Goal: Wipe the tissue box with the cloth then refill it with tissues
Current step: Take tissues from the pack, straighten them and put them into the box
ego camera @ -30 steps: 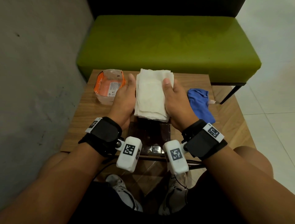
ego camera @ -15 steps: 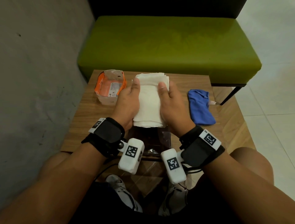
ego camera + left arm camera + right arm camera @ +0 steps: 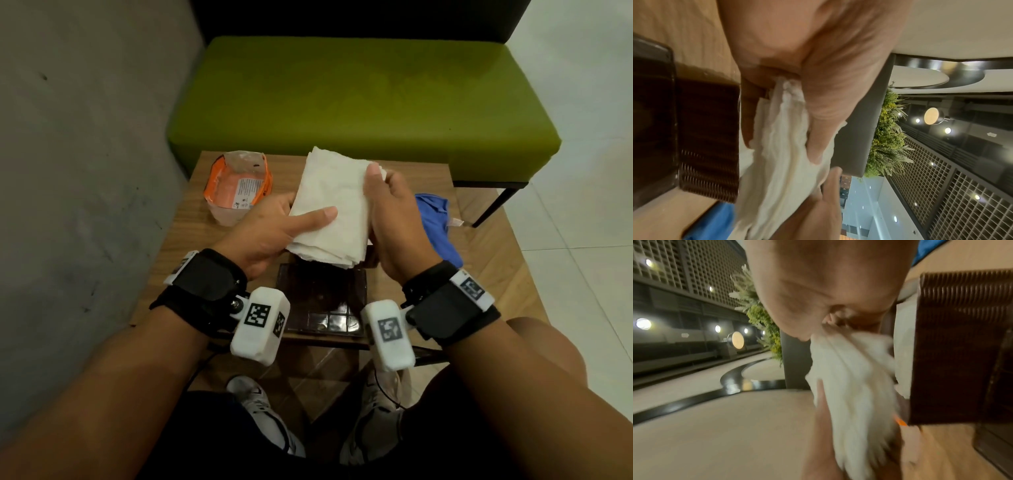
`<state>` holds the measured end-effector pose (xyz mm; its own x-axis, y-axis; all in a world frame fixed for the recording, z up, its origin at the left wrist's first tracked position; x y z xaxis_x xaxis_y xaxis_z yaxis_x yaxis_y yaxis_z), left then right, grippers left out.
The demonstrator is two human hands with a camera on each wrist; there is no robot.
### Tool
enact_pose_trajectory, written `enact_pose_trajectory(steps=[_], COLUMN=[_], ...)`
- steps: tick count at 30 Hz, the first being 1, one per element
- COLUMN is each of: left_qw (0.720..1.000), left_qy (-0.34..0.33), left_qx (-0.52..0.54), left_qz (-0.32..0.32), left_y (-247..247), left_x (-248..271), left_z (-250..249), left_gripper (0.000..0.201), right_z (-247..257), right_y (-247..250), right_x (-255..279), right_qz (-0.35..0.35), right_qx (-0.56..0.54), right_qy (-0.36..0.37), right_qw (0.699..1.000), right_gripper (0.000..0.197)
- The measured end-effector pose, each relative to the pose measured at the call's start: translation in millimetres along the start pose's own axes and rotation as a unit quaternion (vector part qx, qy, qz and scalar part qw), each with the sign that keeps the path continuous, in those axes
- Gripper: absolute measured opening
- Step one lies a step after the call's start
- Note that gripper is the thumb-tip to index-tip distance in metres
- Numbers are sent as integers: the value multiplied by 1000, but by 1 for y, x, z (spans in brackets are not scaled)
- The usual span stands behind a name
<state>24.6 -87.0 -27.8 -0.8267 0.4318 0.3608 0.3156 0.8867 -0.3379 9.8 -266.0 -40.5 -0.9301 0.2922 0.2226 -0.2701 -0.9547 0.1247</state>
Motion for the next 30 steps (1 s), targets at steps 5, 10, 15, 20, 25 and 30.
enact_pose_trajectory(steps=[5, 10, 15, 20, 25, 30], left_qw=[993, 991, 993, 979, 983, 986], left_qy=[55, 80, 47, -4, -56, -81], left_qx=[-88, -101, 62, 90, 11, -46], left_qz=[61, 47, -87, -182, -172, -135], left_y=[5, 10, 26, 18, 14, 18], left_x=[4, 1, -12, -18, -22, -30], left_z=[-4, -10, -10, -3, 0, 0], left_gripper=[36, 54, 57, 31, 26, 26], right_z=[24, 32, 20, 14, 16, 14], right_y=[14, 10, 5, -7, -4, 12], right_x=[-4, -7, -13, 3, 6, -5], right_qz=[199, 270, 122, 5, -34, -64], right_qx=[20, 160, 113, 71, 67, 29], right_qy=[-43, -28, -8, 25, 42, 31], right_qw=[979, 949, 986, 997, 996, 997], right_gripper=[65, 46, 35, 32, 28, 13])
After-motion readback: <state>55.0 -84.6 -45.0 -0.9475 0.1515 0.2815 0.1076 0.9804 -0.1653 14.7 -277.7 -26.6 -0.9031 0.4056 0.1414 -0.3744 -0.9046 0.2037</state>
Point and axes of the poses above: each hand's wrist, its own x-axis away from the middle knuckle, its own y-axis out of the back of the hand, z = x × y, the point moved 5 cm from there along -x, towards the middle knuckle, and after that the axes turned 14 degrees about x, right-handed, at the moved point
